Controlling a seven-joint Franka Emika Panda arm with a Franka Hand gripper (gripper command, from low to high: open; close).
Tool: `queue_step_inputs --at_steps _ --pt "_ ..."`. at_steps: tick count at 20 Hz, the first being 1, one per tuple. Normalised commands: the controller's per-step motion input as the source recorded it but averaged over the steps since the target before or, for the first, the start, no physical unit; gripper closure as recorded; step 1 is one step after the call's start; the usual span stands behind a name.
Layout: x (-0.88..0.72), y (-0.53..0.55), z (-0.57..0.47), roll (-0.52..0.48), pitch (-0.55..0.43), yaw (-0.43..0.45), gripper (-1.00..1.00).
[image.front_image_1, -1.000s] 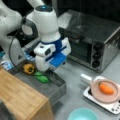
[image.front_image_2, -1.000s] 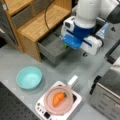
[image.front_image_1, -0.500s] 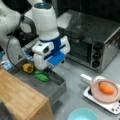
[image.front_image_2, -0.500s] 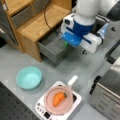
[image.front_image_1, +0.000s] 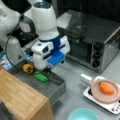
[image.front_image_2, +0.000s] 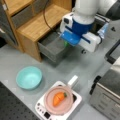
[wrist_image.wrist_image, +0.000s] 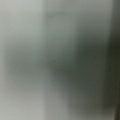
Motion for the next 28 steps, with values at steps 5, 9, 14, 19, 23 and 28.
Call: queue_step_inputs --at_steps 5,9,14,19,23,28 --pt "0.17 -0.1 0.21 -0.121 0.204 0.141 -1.0" --pt "0.12 -0.07 0.2 -0.111 0.197 0.142 -1.0" --pt "0.09 -0.01 0.2 -0.102 0.182 0.127 -1.0" --pt "0.08 0.08 0.23 -0.093 0.177 0.116 -1.0" --pt "0.11 0.11 0.22 -0.06 0.173 0.106 -1.0" --pt "0.14 0.12 0.23 -0.021 0.177 0.092 -1.0"
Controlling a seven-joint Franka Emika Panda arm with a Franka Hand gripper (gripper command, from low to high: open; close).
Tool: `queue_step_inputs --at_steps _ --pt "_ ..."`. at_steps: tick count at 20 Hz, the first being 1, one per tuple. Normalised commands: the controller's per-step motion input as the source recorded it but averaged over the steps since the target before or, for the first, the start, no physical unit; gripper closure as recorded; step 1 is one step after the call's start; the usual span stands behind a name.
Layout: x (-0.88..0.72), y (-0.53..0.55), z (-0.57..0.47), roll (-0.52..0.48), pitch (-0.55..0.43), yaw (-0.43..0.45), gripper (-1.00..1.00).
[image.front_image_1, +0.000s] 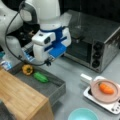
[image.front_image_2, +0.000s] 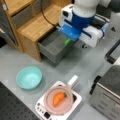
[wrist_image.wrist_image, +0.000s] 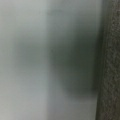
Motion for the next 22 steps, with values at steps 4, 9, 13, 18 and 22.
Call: queue_step_inputs --at_steps 4,9,13,18,22 --pt "0.19 0.11 0.22 0.037 0.153 0.091 -1.0" --pt "0.23 0.15 0.23 0.062 0.184 0.072 -1.0" --pt "0.33 0.16 0.22 0.079 0.219 0.052 -1.0" --pt "0.49 0.18 0.21 0.1 0.238 0.032 -1.0" --pt "0.64 0.24 0.23 0.104 0.25 -0.006 -1.0"
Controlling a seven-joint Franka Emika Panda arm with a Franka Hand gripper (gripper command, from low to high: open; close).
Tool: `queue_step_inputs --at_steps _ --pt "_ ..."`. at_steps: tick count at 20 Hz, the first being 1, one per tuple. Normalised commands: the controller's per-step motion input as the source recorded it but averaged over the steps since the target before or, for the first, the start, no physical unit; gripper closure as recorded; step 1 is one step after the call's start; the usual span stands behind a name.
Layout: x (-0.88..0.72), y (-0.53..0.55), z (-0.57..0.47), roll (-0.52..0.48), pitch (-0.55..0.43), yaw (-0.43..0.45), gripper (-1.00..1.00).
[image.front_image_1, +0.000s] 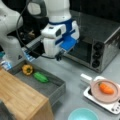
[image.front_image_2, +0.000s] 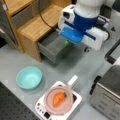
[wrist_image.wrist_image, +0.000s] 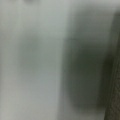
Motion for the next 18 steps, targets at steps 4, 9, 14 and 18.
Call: queue_step_inputs --at_steps 4,9,14,18 --pt "0.51 0.2 0.22 0.088 0.266 -0.041 -1.0" --pt "0.44 0.15 0.16 0.077 0.251 -0.076 -1.0" --pt "0.36 0.16 0.17 0.049 0.259 -0.14 -1.0" --pt "0.37 0.12 0.18 0.038 0.246 -0.16 -1.0"
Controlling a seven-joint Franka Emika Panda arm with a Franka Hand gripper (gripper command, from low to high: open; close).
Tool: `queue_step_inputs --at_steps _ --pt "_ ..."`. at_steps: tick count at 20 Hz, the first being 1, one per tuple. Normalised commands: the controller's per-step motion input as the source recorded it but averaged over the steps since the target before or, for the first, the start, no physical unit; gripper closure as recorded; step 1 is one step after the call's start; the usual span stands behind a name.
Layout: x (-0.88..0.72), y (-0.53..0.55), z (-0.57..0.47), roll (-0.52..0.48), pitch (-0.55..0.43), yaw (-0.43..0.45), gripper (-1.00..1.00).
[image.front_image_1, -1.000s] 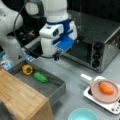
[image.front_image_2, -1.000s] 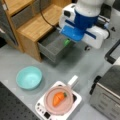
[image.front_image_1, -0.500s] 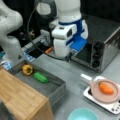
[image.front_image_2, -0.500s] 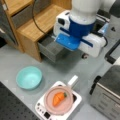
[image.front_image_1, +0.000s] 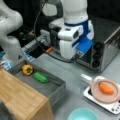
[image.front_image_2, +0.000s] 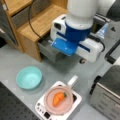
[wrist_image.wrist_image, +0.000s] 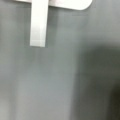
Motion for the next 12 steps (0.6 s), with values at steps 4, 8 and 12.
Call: queue_step_inputs --at_steps 4,8,12 --pt "0.52 0.08 0.19 0.035 0.237 -0.167 -1.0" --pt "0.62 0.06 0.17 0.032 0.223 -0.16 -1.0" --pt "0.57 0.12 0.17 0.021 0.243 -0.157 -1.0"
